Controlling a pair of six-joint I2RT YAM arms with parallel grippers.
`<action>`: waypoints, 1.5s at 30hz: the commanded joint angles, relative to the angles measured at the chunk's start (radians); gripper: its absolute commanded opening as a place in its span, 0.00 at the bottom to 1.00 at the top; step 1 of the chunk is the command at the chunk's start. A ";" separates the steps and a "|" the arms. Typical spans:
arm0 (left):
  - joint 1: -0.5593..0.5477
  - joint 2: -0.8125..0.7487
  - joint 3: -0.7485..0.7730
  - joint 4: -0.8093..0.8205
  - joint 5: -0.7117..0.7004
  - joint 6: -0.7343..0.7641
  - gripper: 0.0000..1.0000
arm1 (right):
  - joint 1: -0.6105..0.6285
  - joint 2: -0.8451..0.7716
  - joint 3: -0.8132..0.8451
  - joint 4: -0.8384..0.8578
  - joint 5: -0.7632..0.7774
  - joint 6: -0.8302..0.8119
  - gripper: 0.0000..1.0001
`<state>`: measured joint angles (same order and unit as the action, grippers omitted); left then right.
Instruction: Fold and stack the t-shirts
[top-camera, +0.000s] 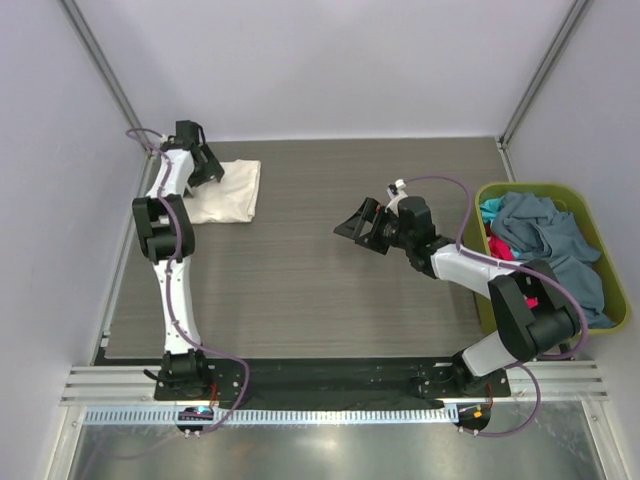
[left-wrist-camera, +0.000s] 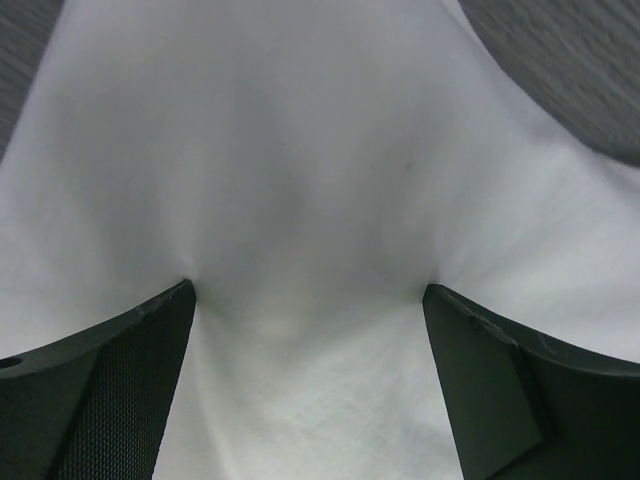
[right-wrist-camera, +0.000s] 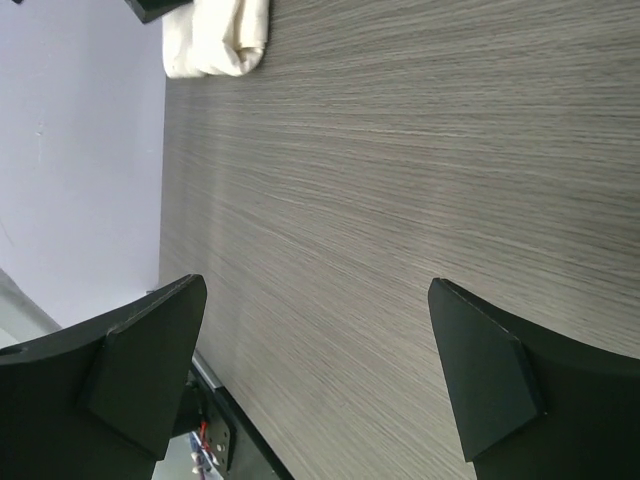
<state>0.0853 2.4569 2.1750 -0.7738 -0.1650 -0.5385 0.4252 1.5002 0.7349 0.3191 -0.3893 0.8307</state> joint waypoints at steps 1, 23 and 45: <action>0.054 0.126 0.147 -0.067 -0.028 0.026 0.96 | 0.000 -0.031 -0.015 0.012 -0.006 -0.042 1.00; 0.180 0.291 0.397 0.119 0.190 -0.365 0.95 | -0.002 0.095 0.014 0.014 0.013 -0.090 1.00; 0.133 -0.516 -0.664 0.278 0.067 -0.348 1.00 | 0.000 -0.113 -0.015 -0.155 0.017 -0.137 1.00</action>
<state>0.2161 1.9266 1.6012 -0.5545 -0.1005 -0.8631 0.4252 1.4586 0.7269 0.1844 -0.3668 0.7261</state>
